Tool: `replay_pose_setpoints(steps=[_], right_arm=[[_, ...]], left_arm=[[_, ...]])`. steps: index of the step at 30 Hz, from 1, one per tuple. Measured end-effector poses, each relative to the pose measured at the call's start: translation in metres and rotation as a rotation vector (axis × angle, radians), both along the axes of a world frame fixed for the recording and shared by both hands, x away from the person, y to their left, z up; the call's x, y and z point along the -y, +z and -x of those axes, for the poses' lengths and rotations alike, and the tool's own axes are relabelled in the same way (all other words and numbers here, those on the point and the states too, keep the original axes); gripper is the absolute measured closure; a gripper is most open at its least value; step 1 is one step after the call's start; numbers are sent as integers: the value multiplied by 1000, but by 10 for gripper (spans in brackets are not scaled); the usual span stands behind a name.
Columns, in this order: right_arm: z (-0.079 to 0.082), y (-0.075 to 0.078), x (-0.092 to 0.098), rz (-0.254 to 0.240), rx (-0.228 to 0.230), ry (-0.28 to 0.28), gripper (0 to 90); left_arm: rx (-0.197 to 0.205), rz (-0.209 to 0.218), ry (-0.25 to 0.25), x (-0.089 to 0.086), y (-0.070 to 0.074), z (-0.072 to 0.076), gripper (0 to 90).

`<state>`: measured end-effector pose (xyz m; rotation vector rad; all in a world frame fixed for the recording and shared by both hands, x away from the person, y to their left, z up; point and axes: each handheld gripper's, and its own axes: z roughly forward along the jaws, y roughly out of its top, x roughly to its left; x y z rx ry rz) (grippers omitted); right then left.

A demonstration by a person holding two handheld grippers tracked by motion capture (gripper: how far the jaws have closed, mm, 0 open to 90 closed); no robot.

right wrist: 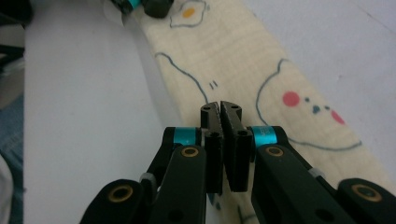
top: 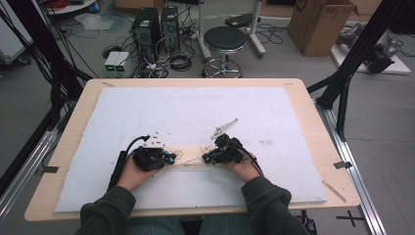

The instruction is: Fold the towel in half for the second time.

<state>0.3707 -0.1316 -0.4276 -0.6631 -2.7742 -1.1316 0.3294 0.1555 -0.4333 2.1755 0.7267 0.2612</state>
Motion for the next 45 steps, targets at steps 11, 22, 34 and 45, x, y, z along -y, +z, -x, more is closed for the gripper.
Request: replay_pose_setpoints(steps=[11,22,34,45], right_arm=[[9,-2,35,19,83,-19,793],[17,-3,74,29,148,-50,710],[10,6,79,-28,197,-69,535],[1,-7,76,-1,175,-37,461]], left_arm=[[14,-8,17,-28,0,8,806],[23,16,22,-43,-4,14,681],[55,98,43,-49,6,5,497],[-11,58,23,-50,-7,-1,473]])
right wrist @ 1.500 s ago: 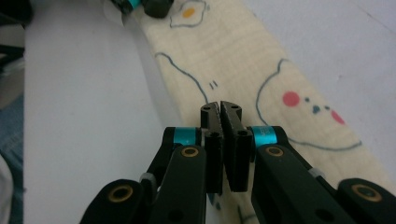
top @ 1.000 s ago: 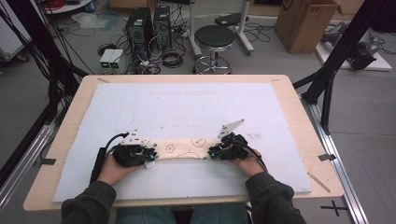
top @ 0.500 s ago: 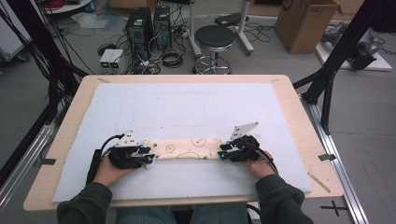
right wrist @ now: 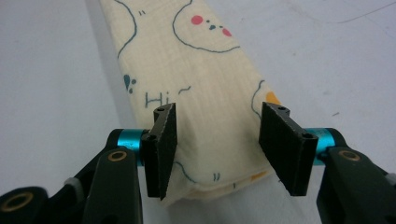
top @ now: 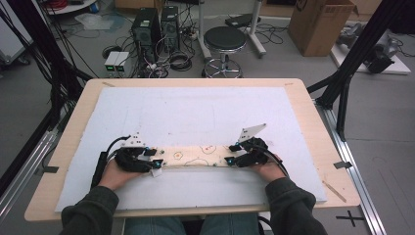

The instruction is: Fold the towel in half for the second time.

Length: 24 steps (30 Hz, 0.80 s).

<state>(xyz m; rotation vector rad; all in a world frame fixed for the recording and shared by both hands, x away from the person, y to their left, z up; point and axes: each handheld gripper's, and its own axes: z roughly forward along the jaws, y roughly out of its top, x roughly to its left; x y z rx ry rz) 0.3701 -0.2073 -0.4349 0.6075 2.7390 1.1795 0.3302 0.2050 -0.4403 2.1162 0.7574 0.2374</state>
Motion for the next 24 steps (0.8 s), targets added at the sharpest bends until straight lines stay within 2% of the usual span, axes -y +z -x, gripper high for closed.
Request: replay_pose_setpoints(steps=[11,17,22,24], right_arm=[[4,-4,12,-28,20,5,453],[5,-3,12,-36,17,-7,438],[5,11,14,-68,33,-32,417],[3,19,16,-86,35,-50,424]], left_arm=[[20,-13,-18,-2,-1,4,472],[11,0,-6,-3,3,6,450],[26,106,50,-15,17,2,428],[24,116,82,-19,21,-2,427]])
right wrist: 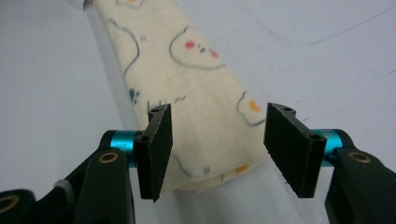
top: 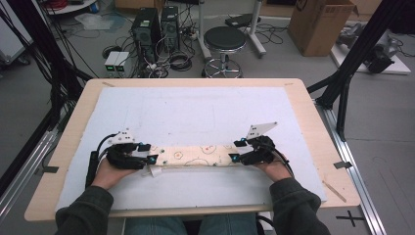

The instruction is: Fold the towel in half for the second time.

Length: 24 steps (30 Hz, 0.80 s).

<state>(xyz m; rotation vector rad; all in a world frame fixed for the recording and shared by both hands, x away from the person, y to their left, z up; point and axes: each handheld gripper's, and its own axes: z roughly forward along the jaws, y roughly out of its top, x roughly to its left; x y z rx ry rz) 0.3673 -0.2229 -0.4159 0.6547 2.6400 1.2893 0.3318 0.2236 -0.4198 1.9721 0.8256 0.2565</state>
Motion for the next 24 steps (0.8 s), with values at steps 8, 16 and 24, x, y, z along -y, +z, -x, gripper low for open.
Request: replay_pose_setpoints(steps=[8,16,24], right_arm=[[-25,-5,2,-15,-113,-127,494],[-38,-20,-1,-2,-205,-134,571],[-38,-24,-3,-3,-244,-94,708]], left_arm=[[-23,-17,98,-1,-3,-19,464],[-130,-41,91,3,-19,-31,501],[-162,-53,41,5,-22,-31,675]])
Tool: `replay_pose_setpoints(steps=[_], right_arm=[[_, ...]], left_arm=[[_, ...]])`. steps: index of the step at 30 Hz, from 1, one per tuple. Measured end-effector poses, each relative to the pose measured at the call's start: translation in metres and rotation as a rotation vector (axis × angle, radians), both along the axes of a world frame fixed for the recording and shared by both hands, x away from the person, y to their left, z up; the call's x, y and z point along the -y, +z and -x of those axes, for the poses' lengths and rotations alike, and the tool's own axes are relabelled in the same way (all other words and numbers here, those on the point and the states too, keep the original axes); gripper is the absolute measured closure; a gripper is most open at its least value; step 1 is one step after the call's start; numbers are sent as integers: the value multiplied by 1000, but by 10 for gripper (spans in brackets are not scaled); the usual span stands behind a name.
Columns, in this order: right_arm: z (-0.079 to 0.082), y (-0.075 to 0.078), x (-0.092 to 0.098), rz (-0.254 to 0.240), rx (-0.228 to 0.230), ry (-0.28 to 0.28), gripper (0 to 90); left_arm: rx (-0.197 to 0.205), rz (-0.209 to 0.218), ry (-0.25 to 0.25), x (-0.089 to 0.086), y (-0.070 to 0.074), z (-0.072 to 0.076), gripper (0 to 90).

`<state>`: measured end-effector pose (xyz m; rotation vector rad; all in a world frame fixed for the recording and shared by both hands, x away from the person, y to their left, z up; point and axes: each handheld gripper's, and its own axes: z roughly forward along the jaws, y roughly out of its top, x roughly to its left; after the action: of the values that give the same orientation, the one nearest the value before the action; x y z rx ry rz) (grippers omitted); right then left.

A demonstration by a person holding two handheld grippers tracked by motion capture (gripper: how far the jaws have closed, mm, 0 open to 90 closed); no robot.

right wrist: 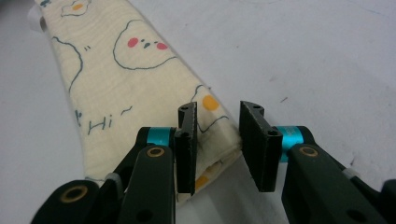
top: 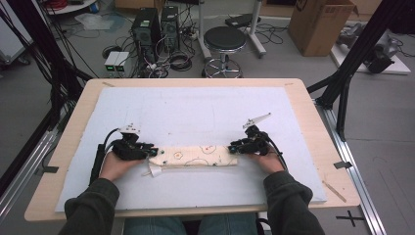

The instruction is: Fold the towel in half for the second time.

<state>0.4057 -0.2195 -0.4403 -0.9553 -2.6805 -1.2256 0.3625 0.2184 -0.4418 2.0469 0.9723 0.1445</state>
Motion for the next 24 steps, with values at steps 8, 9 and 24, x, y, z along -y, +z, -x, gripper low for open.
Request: replay_pose_setpoints(steps=[8,9,24], right_arm=[[3,2,-2,7,6,13,789],[4,3,-2,5,12,18,793],[15,17,0,1,62,17,808]], left_arm=[[19,-5,-18,1,4,4,806],[24,0,-17,1,4,4,808],[129,17,-13,2,19,16,812]])
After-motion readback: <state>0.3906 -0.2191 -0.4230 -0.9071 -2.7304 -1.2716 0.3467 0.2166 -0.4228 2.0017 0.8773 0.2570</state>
